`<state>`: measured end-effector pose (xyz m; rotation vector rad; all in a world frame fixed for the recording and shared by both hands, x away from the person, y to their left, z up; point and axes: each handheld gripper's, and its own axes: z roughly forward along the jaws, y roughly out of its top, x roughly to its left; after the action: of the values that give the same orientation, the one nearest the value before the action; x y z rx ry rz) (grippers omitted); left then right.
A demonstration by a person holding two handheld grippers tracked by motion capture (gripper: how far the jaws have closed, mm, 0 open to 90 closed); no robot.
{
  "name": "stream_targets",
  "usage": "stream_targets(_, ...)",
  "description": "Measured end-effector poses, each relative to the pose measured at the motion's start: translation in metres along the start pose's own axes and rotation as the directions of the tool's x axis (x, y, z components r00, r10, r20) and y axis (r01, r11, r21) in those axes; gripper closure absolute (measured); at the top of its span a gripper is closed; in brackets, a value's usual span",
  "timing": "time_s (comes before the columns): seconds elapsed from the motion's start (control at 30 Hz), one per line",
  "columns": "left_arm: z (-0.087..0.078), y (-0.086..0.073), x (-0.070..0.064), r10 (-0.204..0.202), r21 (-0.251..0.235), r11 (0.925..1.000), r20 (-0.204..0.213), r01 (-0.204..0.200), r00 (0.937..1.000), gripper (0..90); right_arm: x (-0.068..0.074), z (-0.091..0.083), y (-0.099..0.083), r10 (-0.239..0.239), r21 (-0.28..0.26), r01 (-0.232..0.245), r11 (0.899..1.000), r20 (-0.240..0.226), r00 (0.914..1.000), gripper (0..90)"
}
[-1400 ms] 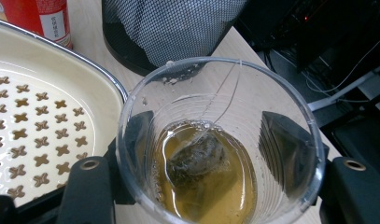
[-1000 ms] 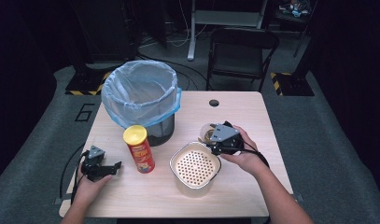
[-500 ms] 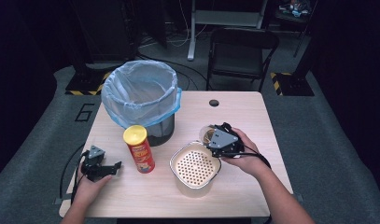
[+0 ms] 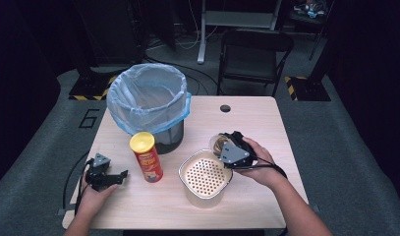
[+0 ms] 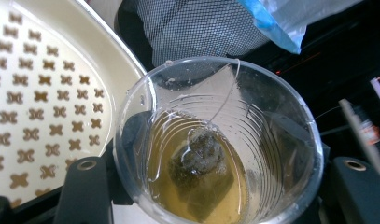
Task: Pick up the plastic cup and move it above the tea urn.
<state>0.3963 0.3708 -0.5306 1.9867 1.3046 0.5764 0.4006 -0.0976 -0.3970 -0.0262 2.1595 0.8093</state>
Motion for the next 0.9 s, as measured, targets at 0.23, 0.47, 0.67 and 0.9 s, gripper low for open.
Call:
stream_targets(0.23, 0.000, 0.000, 0.000, -0.001, 0.000, 1.0000, 0.000, 0.001, 1.0000, 11.7, 0.023, 0.000, 0.017, -0.280, 0.079, 0.276, 0.958, 0.053, 0.9585, 34.7)
stream_targets(0.47, 0.000, 0.000, 0.000, -0.001, -0.001, 1.0000, 0.000, 0.001, 1.0000, 11.7, 0.040, 0.001, 0.026, -0.488, 0.159, 0.470, 0.868, 0.109, 0.8659, 34.5)
stream_targets(0.67, 0.000, 0.000, 0.000, -0.001, 0.000, 1.0000, 0.000, 0.001, 1.0000, 11.7, 0.053, 0.002, 0.031, -0.666, 0.246, 0.625, 0.741, 0.147, 0.7317, 34.3)
stream_targets(0.9, 0.000, 0.000, 0.000, 0.000, 0.000, 1.0000, 0.000, 0.000, 1.0000, 11.7, 0.060, 0.000, 0.033, -0.788, 0.328, 0.719, 0.613, 0.192, 0.5843, 33.8)
